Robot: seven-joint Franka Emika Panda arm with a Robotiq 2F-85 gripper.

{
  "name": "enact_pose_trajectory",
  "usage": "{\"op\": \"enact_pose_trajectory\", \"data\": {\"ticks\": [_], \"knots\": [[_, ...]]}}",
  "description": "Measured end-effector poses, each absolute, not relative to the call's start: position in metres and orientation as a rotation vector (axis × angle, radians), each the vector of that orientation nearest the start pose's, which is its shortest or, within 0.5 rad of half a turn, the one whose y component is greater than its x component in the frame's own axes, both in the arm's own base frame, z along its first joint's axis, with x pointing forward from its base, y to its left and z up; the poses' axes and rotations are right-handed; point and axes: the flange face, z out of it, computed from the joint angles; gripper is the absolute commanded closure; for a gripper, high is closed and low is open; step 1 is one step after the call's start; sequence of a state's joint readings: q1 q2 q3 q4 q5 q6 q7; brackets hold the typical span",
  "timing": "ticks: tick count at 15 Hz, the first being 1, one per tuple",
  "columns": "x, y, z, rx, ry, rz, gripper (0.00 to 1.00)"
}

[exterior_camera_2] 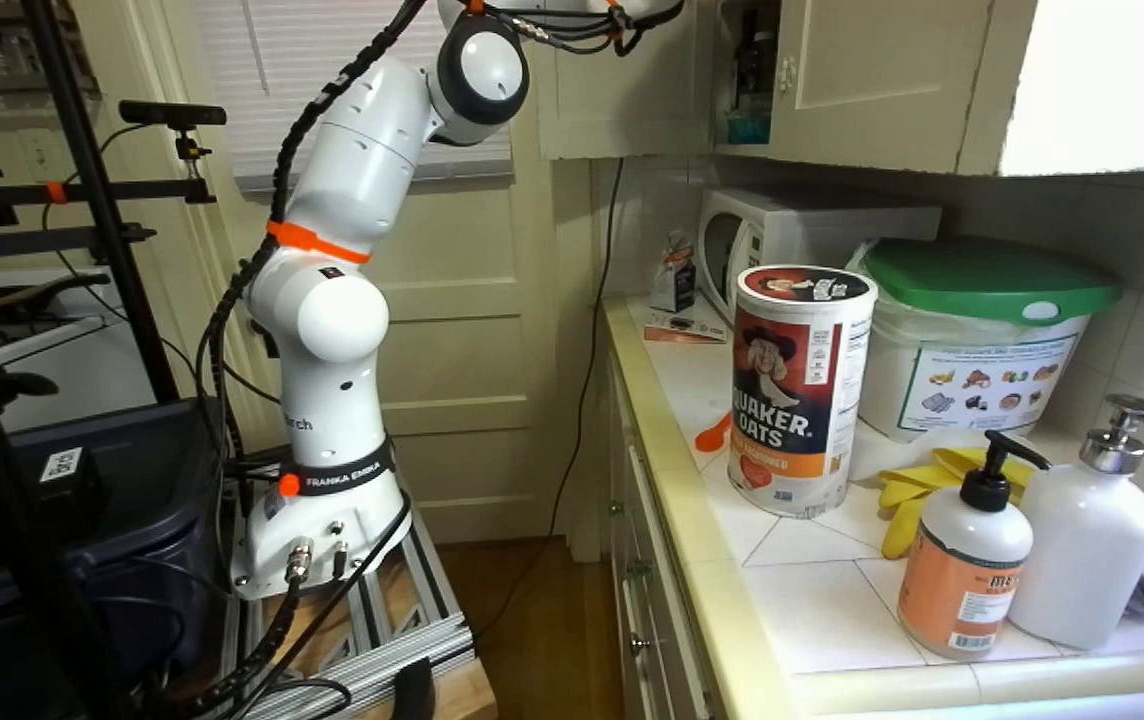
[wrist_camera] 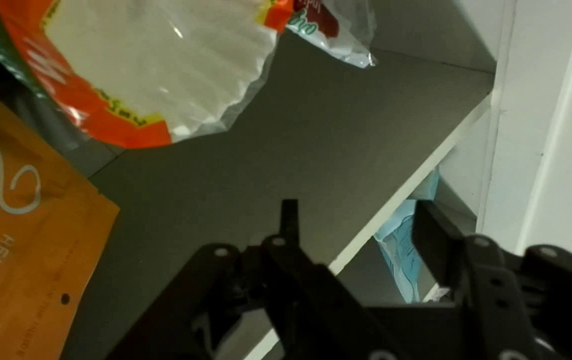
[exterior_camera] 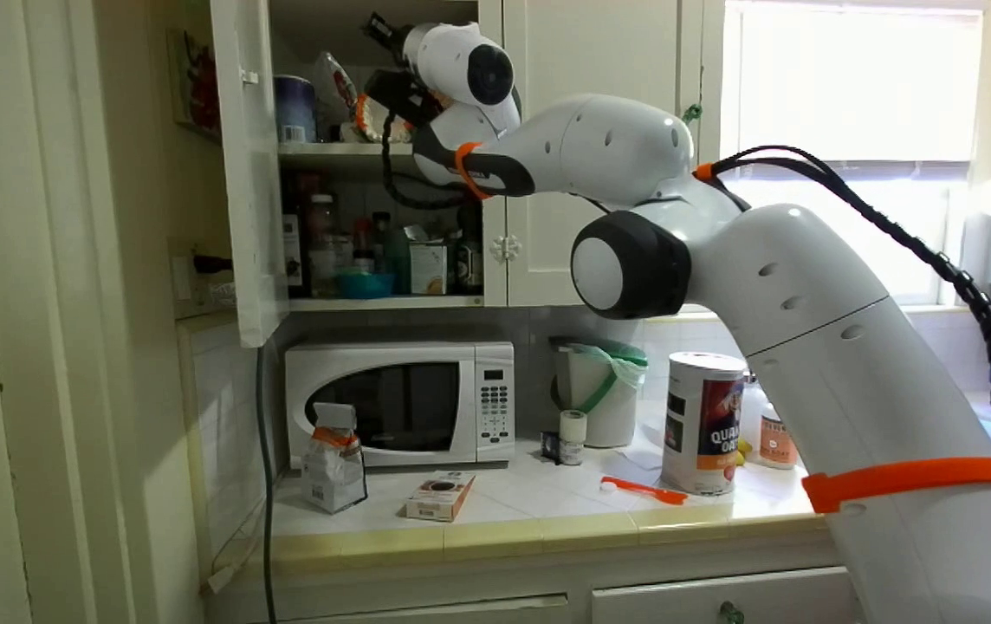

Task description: Put the white paper bowls in the open cabinet.

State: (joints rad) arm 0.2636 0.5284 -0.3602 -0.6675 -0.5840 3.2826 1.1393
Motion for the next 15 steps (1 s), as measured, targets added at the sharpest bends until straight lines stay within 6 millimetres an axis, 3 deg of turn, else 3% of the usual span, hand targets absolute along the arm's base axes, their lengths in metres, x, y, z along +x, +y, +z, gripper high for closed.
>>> {"op": "enact_pose_trajectory", "data": {"ticks": [4,10,15], "knots": [[0.612,0.124,0.890,-1.491,0.143,-2.375,0.99],[0.632,0.121,0.877,-1.677,0.228,-2.362,1.00],[0.638,0.111,0.878,-1.777,0.303,-2.365,1.00]]}}
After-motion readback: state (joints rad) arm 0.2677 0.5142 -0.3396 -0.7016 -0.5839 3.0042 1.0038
